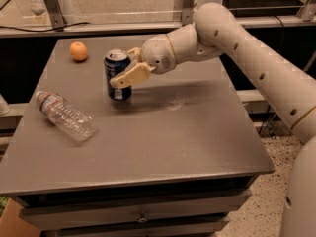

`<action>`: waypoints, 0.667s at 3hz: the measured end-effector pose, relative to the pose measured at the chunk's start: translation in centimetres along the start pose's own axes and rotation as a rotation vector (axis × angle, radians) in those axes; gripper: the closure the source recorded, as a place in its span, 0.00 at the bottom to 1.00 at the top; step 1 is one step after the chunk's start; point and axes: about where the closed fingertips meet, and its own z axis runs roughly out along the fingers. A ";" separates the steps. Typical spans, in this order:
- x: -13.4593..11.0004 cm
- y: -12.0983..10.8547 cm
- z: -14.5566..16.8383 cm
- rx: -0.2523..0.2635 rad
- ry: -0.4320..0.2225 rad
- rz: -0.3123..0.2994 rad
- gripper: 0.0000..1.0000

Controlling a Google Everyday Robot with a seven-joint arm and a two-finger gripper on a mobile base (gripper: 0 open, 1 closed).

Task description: Move pepsi can near water bottle

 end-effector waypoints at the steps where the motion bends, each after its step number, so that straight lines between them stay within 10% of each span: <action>1: 0.8 1.6 4.3 -0.086 0.020 -0.014 1.00; 2: 1.0 2.7 6.7 -0.139 0.022 -0.017 1.00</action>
Offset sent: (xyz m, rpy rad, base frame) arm -0.0527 0.0760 -0.0393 -0.0218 0.0471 0.1887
